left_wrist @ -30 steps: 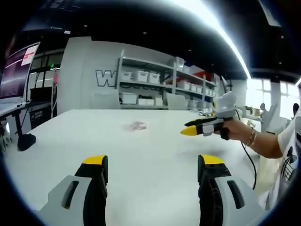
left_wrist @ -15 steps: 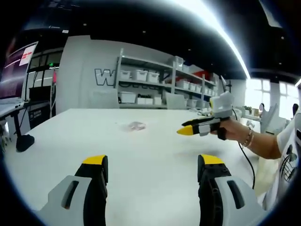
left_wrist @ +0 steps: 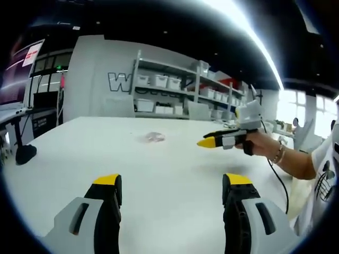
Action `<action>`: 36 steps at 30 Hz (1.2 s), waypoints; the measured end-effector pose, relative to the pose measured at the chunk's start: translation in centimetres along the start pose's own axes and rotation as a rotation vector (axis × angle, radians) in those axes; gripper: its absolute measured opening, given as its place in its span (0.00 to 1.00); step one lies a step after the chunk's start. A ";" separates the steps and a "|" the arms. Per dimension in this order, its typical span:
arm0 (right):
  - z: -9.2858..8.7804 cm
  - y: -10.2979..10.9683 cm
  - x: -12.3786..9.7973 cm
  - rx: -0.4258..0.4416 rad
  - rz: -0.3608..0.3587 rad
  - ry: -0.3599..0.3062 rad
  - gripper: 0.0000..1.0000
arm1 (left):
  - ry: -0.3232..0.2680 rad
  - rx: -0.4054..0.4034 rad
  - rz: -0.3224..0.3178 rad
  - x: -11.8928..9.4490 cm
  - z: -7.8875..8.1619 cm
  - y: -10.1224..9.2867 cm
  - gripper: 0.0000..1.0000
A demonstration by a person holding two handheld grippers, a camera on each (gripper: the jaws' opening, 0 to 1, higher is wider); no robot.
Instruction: Open the resealable bag by pulling the two sides of the seal apart until the entire bag opening is separated and visibly accessible.
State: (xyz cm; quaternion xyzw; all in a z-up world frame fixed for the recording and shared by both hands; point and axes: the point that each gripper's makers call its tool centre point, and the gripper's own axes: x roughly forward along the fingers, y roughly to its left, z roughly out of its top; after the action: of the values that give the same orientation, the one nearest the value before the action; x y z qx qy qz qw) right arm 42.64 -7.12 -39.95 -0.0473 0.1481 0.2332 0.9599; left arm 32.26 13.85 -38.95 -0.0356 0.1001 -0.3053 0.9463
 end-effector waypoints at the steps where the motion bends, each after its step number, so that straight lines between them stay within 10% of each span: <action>1: 0.0 0.0 0.1 0.002 0.001 0.002 0.57 | 0.004 -0.003 -0.006 0.2 -0.2 -0.1 0.77; 36: -0.3 -1.0 2.8 0.005 0.003 0.030 0.50 | 0.009 -0.019 -0.008 1.4 0.2 1.0 0.77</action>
State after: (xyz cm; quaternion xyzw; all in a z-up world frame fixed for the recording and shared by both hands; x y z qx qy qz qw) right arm 45.44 -6.86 -41.12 -0.0483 0.1631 0.2337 0.9573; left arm 34.02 13.88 -39.08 -0.0438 0.1072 -0.3083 0.9442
